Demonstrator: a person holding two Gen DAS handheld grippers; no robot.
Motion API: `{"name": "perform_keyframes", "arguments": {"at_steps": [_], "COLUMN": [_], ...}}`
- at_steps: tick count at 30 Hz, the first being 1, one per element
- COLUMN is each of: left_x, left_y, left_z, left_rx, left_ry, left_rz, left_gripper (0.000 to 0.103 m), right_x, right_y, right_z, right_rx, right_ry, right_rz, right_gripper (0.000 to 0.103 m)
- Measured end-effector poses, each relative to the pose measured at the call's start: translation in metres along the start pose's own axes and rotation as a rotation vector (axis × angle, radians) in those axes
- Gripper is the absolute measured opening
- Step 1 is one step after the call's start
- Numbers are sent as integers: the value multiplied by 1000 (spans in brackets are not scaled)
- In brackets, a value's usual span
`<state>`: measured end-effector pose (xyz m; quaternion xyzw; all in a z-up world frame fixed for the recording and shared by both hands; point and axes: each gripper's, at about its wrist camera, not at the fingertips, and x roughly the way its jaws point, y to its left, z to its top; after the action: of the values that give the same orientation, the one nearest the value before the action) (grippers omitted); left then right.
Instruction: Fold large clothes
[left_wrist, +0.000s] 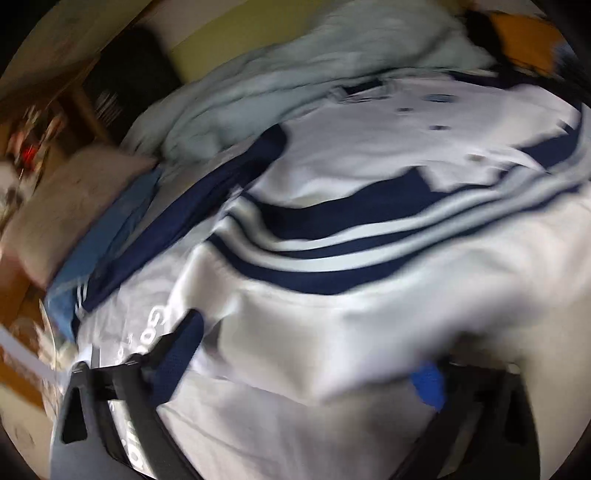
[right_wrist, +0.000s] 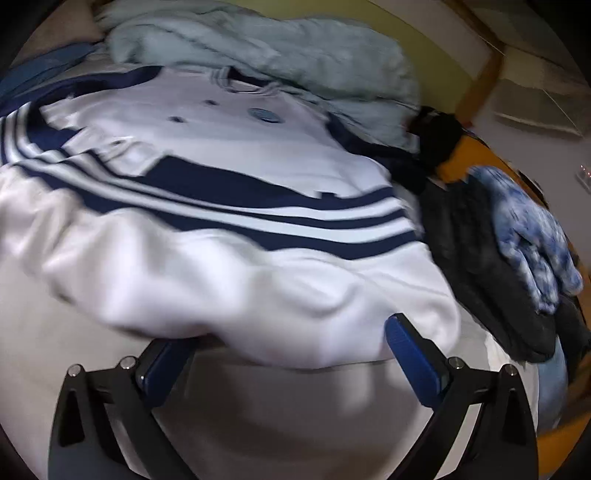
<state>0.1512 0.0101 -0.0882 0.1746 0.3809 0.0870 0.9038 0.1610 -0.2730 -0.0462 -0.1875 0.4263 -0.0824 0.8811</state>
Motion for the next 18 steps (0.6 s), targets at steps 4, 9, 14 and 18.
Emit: {"name": "perform_keyframes", "arguments": {"at_steps": [4, 9, 14, 18], "left_x": [15, 26, -15, -63], "left_y": [21, 28, 33, 47], "left_z": [3, 4, -3, -17], "left_rx": [-96, -121, -133, -196], "left_ry": [22, 30, -26, -39], "left_rz": [-68, -79, -76, -101], "left_gripper": [68, 16, 11, 11], "right_x": [8, 20, 2, -46], "right_y": [-15, -17, -13, -25], "right_z": [2, 4, 0, -12], "right_rx": [55, 92, 81, 97], "right_ry": [15, -20, -71, -149], "right_rz": [-29, 1, -19, -2], "right_gripper": [100, 44, 19, 18]}}
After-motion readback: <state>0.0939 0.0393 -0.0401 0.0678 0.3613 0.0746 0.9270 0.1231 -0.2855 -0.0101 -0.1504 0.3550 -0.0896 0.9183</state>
